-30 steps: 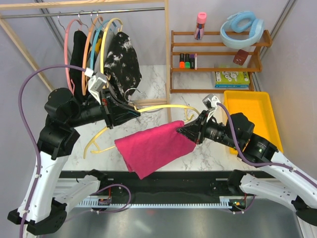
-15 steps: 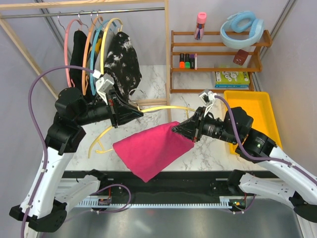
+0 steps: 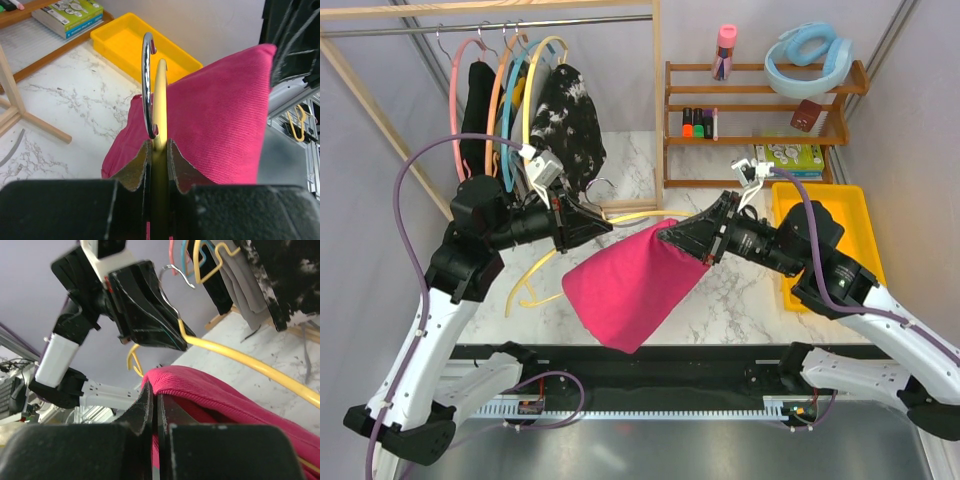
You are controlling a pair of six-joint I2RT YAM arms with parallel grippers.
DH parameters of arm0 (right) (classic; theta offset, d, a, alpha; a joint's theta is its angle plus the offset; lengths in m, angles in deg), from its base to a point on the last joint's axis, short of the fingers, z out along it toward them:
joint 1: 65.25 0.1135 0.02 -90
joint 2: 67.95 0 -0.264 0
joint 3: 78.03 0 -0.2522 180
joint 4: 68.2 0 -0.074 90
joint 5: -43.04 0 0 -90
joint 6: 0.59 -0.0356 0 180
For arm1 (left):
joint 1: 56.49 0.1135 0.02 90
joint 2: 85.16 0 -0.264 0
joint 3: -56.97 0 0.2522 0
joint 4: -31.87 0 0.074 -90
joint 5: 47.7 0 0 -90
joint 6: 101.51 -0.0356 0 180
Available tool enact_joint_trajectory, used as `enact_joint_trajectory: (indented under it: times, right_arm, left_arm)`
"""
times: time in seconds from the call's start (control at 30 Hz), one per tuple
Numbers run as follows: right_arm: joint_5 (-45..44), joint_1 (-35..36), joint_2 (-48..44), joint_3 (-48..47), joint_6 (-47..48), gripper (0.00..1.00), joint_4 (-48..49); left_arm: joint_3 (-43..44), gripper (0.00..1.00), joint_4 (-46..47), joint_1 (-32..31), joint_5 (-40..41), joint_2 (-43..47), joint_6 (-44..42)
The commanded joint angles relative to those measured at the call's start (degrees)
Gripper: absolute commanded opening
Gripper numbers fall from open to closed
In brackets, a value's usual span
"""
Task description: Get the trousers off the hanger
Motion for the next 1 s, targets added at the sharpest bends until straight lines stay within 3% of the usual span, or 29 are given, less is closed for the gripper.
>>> enact_joint_trajectory:
  times: [0.0,0.23,0.47,0.6,0.97]
  right_arm:
    - [1.0,0.3,1.3,-7.5,-3.5,0.00,14.1]
    - [1.9,0.3,3.3,-11.4,-3.4,0.00,12.4]
    - [-0.3,0.3,-3.9,-2.0,-2.3,0.00,8.3]
    - [-1.9,0.3,-5.3,1.4,-2.2,0.00,7.8]
    - [0.3,0.2,3.1,2.0,-5.0,0.00,12.4]
  left_arm:
    - [-0.1,0.02,2.8,-0.1,1.3,-0.3,-2.3]
    - [-0.2,0.02,2.7,-0.1,0.8,0.2,-1.8]
    - [3.9,0.02,2.6,-0.1,-1.9,1.1,0.4]
    - [7.0,0.02,2.9,-0.2,-8.7,1.5,3.0]
    - [8.1,0.02,10.3,-0.1,-16.0,3.4,11.6]
